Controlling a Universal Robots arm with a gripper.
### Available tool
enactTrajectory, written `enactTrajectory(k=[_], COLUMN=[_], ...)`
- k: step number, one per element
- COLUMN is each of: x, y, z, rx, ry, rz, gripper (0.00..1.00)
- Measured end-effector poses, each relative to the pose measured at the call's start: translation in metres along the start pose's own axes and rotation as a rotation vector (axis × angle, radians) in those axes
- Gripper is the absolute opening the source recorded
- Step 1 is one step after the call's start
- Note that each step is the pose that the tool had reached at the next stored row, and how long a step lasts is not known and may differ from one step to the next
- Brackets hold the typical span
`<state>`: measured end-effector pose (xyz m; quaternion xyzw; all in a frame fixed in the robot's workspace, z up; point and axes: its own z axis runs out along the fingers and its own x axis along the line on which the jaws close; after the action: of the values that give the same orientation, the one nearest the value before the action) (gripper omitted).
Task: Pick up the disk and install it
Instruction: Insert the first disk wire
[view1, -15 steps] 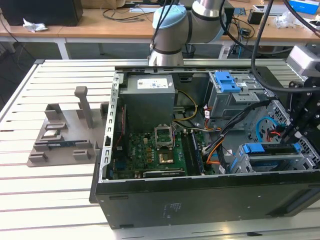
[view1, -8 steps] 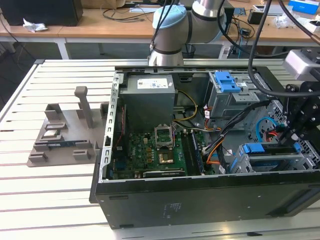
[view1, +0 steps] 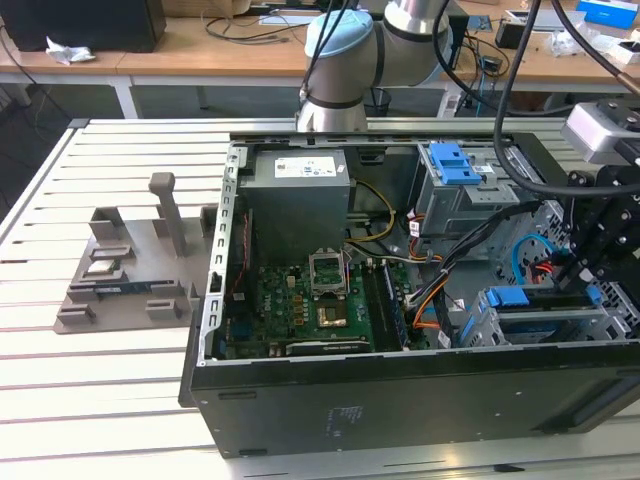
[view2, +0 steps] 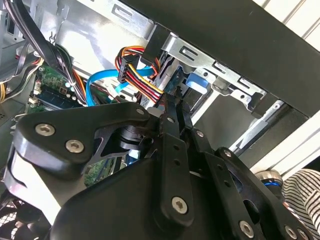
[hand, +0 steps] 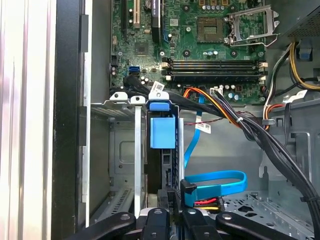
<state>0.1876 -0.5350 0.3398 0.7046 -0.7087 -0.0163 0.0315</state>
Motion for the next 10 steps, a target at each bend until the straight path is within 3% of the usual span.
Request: enactTrajectory(k=[3, 5, 10], x=[-0.0001, 0.0000, 0.0000], y=[0.0000, 0.0002, 0.0002], z=[-0.0004, -0.0043, -0.0033], rx=[0.0000, 0.0000, 0.0000], ry=[-0.0036, 0.0006, 0.0009], rz=[0.000, 0.000, 0.000], gripper=[0.16, 0.16, 0.16])
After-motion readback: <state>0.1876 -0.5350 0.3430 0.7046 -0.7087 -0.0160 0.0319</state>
